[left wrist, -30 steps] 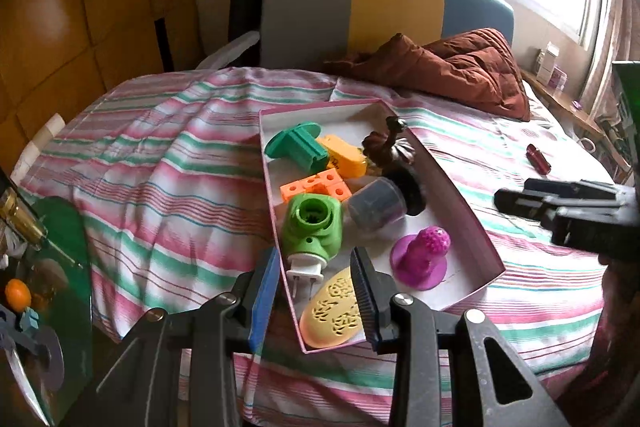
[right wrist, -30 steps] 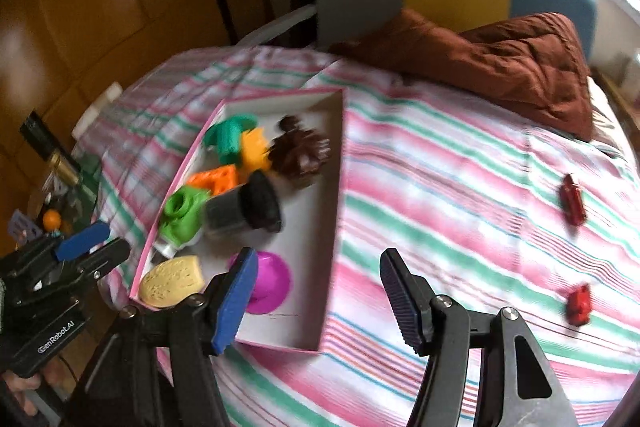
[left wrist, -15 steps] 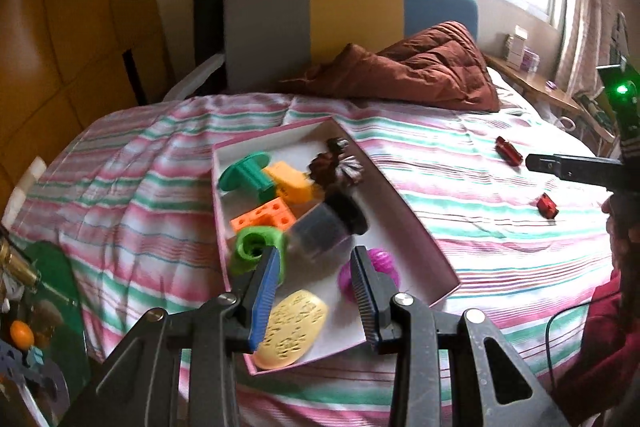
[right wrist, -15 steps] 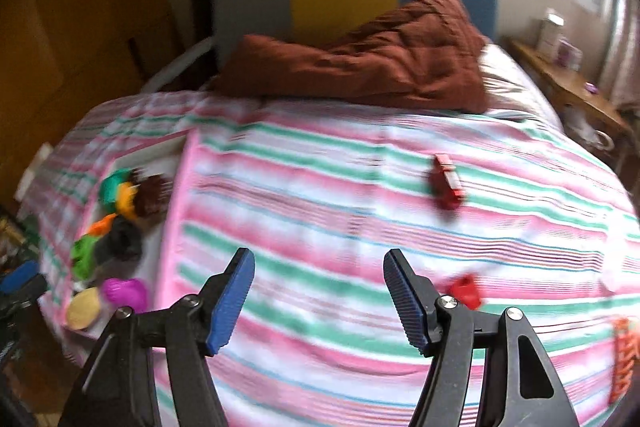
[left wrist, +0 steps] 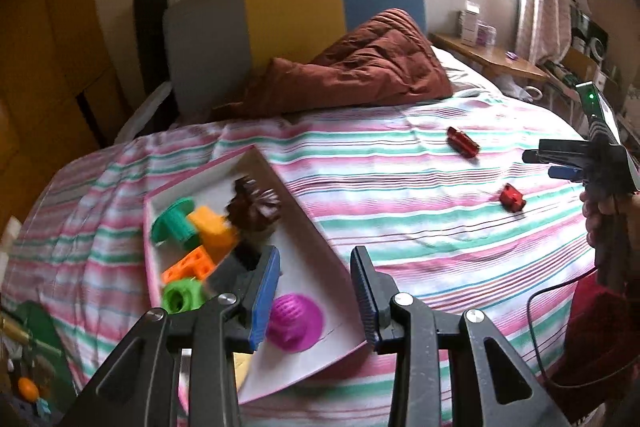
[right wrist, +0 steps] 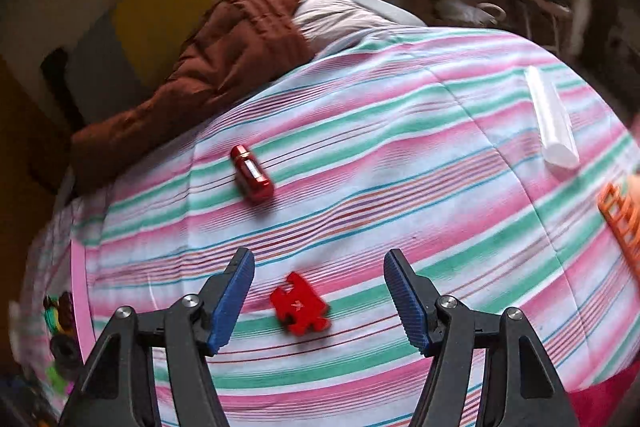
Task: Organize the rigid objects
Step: 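Withdraw both tools from the tray toward the red pieces, then grasp the red cylinder with the left gripper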
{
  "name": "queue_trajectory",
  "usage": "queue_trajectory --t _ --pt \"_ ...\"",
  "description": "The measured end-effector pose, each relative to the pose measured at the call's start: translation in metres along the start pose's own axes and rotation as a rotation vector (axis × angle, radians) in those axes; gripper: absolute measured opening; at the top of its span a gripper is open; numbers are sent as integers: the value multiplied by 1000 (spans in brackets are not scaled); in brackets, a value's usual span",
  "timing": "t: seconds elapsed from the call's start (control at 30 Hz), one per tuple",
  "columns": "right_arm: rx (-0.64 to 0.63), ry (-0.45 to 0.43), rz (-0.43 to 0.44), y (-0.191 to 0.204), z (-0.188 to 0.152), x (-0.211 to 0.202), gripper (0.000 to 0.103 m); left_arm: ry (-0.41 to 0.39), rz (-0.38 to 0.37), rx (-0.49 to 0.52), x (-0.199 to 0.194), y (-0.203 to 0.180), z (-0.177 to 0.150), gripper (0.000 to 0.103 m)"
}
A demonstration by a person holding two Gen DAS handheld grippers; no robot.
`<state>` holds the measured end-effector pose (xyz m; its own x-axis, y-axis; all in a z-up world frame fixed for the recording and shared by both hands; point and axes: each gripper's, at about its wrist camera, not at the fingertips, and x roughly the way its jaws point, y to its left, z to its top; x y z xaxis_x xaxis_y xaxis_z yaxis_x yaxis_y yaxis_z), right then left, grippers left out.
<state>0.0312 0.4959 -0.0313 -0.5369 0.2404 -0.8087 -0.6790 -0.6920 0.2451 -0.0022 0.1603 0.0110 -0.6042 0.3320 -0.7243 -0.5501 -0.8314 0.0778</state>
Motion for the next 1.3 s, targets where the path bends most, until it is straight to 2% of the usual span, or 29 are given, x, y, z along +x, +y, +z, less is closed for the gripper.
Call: queue_trajectory --t 0.3,0.63,0.83,1.03,1.3 --pt "23 13 -16 -6 0 -1 70 15 -59 96 18 -47 17 37" --pt "153 61 -24 -33 1 3 71 43 -113 163 40 -86 31 37" --pt "195 52 -15 -41 1 0 71 67 -147 192 61 -110 43 37" --pt "256 33 -1 -50 2 -5 73 116 -180 189 91 -128 53 37" --pt "300 21 32 -55 2 -8 74 222 -275 93 146 -145 80 37"
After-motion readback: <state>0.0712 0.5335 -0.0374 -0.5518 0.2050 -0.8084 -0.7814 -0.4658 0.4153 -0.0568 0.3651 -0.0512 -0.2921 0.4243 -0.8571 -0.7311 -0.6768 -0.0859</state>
